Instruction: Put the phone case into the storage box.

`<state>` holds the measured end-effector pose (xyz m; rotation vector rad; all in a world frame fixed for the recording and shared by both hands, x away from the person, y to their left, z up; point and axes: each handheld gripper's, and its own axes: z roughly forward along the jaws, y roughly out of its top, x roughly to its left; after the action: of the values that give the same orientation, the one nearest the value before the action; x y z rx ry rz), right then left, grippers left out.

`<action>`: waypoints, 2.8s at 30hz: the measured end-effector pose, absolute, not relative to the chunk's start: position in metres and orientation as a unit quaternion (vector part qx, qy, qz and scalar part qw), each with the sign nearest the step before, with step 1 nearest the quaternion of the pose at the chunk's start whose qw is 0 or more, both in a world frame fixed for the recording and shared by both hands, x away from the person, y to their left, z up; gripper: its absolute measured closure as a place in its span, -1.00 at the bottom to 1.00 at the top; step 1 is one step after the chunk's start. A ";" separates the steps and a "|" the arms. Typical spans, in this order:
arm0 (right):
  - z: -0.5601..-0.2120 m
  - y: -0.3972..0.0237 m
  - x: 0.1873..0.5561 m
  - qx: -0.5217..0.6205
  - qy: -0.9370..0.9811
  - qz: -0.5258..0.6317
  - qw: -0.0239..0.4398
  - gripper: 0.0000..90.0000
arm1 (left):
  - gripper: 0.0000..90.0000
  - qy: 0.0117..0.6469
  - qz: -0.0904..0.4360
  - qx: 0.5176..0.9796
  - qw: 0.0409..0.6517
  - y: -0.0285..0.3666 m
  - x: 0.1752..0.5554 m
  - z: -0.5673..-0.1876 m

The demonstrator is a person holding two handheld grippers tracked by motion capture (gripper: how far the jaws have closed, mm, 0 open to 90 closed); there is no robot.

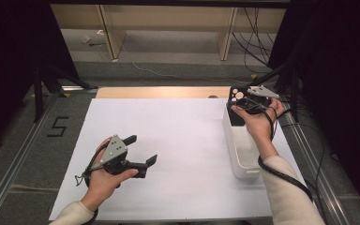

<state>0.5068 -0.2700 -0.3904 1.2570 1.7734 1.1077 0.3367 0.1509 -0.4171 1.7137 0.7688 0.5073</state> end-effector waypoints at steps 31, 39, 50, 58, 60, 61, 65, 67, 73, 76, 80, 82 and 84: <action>-0.381 -0.261 0.474 0.449 0.697 0.454 0.326 -0.84 | -0.95 0.330 0.219 0.728 0.560 0.151 0.338 -0.418; -0.381 -0.259 0.467 0.441 0.701 0.460 0.319 -0.81 | -0.95 0.332 0.219 0.727 0.559 0.152 0.339 -0.418; -0.382 -0.255 0.456 0.423 0.711 0.474 0.300 -0.79 | -0.95 0.333 0.219 0.727 0.559 0.152 0.339 -0.418; -0.381 -0.248 0.448 0.407 0.716 0.486 0.292 -0.78 | -0.95 0.334 0.220 0.727 0.559 0.153 0.339 -0.418; -0.380 -0.246 0.446 0.403 0.717 0.488 0.290 -0.78 | -0.95 0.334 0.220 0.727 0.558 0.153 0.339 -0.418; -0.379 -0.245 0.445 0.400 0.719 0.489 0.290 -0.78 | -0.95 0.334 0.220 0.727 0.558 0.153 0.339 -0.418; -0.378 -0.243 0.442 0.394 0.721 0.492 0.289 -0.79 | -0.95 0.334 0.221 0.726 0.559 0.153 0.339 -0.418; -0.378 -0.242 0.440 0.392 0.721 0.495 0.287 -0.79 | -0.95 0.334 0.221 0.727 0.558 0.153 0.339 -0.418; -0.379 -0.240 0.433 0.374 0.729 0.501 0.278 -0.78 | -0.95 0.335 0.221 0.727 0.558 0.153 0.339 -0.418; -0.380 -0.239 0.429 0.365 0.730 0.509 0.272 -0.78 | -0.95 0.335 0.222 0.726 0.558 0.153 0.339 -0.418; -0.380 -0.238 0.421 0.355 0.735 0.515 0.262 -0.78 | -0.95 0.334 0.223 0.726 0.558 0.154 0.339 -0.418; -0.381 -0.238 0.417 0.349 0.734 0.522 0.258 -0.78 | -0.95 0.334 0.223 0.727 0.557 0.154 0.340 -0.418; -0.381 -0.239 0.413 0.343 0.735 0.526 0.255 -0.78 | -0.95 0.335 0.222 0.727 0.557 0.154 0.339 -0.418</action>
<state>0.4126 -0.2393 -0.3808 0.9328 1.9959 1.4296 0.3394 0.1540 -0.4185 1.7152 0.7918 0.5246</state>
